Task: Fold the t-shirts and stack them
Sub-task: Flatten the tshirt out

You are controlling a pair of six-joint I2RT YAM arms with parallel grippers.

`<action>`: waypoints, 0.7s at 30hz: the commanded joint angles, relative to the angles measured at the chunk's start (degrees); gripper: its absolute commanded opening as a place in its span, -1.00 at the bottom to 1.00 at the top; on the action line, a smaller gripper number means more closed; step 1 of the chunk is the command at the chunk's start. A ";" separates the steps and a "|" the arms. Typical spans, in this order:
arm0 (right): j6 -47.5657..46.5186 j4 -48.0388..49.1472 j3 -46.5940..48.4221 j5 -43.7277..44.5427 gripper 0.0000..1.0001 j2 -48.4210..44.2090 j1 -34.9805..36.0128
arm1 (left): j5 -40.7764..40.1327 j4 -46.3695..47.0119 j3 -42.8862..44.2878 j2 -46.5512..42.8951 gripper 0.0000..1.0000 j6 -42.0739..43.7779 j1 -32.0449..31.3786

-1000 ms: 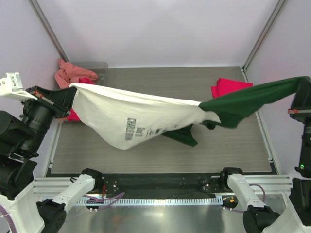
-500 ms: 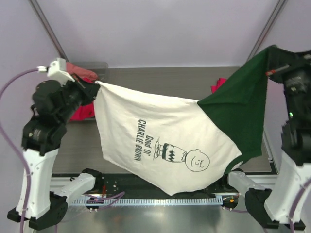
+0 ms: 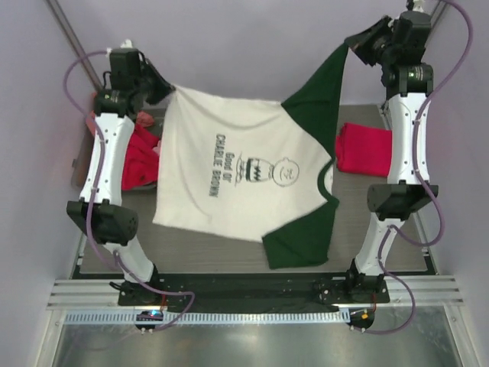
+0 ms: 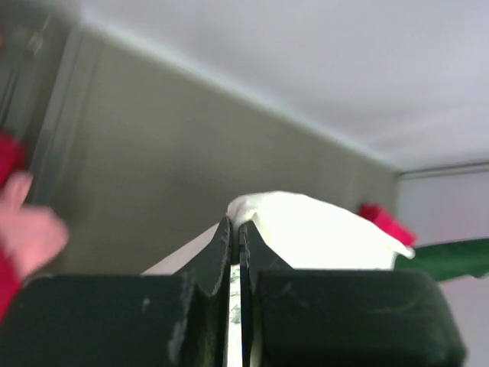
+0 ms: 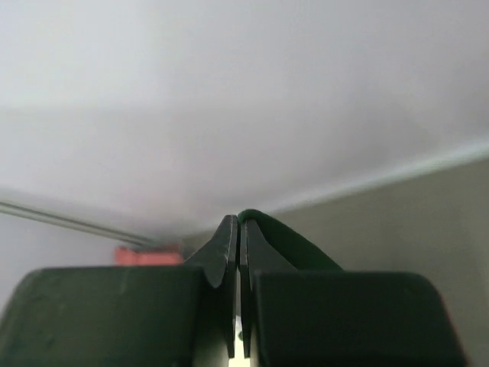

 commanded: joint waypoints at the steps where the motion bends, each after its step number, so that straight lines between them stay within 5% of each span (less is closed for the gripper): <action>1: 9.56 8.95 22.36 -9.55 -0.98 2.22 -4.33 | 8.46 1.20 25.89 8.05 -1.00 -0.81 2.39; 3: 17.22 22.60 16.44 -13.98 -0.98 -1.17 -6.62 | 6.99 2.31 33.92 9.24 -1.00 1.90 2.40; 6: 15.06 29.71 5.55 -14.26 -0.98 -10.75 -10.23 | 6.88 15.09 26.33 1.96 -1.00 2.53 3.88; 12: 17.41 43.48 -14.32 -23.66 -0.98 -22.69 -12.26 | 13.39 22.45 14.37 -1.30 -1.00 3.84 4.51; 21: 15.65 48.55 -64.16 -21.74 -0.98 -48.28 -12.17 | 7.07 32.12 -27.95 -16.49 -1.00 6.31 4.15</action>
